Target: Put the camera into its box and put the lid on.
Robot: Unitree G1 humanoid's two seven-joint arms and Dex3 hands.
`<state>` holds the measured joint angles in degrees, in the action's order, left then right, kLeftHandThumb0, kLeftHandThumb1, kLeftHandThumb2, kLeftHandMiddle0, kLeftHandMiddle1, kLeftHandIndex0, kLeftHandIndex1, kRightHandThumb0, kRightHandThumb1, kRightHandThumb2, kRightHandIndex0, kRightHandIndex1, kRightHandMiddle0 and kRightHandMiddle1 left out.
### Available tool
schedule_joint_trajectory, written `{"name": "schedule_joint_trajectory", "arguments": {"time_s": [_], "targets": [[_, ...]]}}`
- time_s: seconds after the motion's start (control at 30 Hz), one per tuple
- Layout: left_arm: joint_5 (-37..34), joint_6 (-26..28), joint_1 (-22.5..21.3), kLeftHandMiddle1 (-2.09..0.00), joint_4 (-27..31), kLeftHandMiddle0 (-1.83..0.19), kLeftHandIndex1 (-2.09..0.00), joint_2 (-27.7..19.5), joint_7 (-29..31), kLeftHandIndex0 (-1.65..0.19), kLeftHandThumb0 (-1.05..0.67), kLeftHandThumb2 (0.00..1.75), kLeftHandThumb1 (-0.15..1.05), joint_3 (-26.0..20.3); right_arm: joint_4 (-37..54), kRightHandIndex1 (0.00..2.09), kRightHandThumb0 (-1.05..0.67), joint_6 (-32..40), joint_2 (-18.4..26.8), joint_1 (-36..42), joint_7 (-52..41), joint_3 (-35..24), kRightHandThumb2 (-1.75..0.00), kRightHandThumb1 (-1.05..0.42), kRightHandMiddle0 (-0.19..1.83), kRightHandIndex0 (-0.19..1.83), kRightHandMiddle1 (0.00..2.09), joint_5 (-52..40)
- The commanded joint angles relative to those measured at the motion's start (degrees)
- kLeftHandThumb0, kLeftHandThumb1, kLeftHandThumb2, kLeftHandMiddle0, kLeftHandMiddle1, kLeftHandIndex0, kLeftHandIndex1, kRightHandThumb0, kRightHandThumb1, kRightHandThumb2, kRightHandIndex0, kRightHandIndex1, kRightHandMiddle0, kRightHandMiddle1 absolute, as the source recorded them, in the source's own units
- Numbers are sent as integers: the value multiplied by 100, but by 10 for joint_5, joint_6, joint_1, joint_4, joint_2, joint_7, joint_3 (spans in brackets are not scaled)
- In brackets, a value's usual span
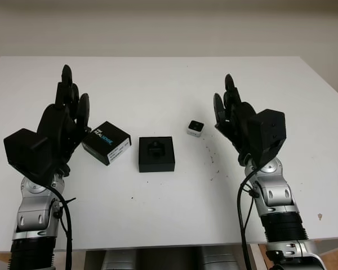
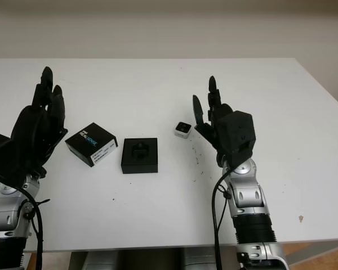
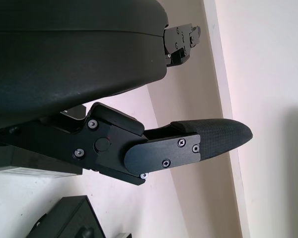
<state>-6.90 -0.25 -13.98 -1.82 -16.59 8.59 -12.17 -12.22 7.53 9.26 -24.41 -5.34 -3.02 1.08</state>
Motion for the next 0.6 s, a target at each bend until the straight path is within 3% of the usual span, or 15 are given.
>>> {"name": "schedule_joint_trajectory", "arguments": {"time_s": [0.0,0.27,0.43,0.57], "targets": [[2,7,0,0,15,19,0,4,-4,19,-80,61,105,5,17,0,-79,6,7,4,1,-1,-67,-105,-19,-19,0,2],[11,19,-4,0,16,19,0,2,-3,19,-83,60,105,10,14,0,-80,20,16,-1,0,12,-60,-105,-19,-19,0,21],[12,20,2,0,22,19,0,2,1,19,-83,60,105,9,3,12,-73,18,38,-40,24,19,-11,-98,2,5,10,67],[20,19,10,0,31,19,0,6,-7,19,-84,59,105,10,-15,23,-70,16,106,-96,19,72,-5,-92,21,28,18,174]]}}
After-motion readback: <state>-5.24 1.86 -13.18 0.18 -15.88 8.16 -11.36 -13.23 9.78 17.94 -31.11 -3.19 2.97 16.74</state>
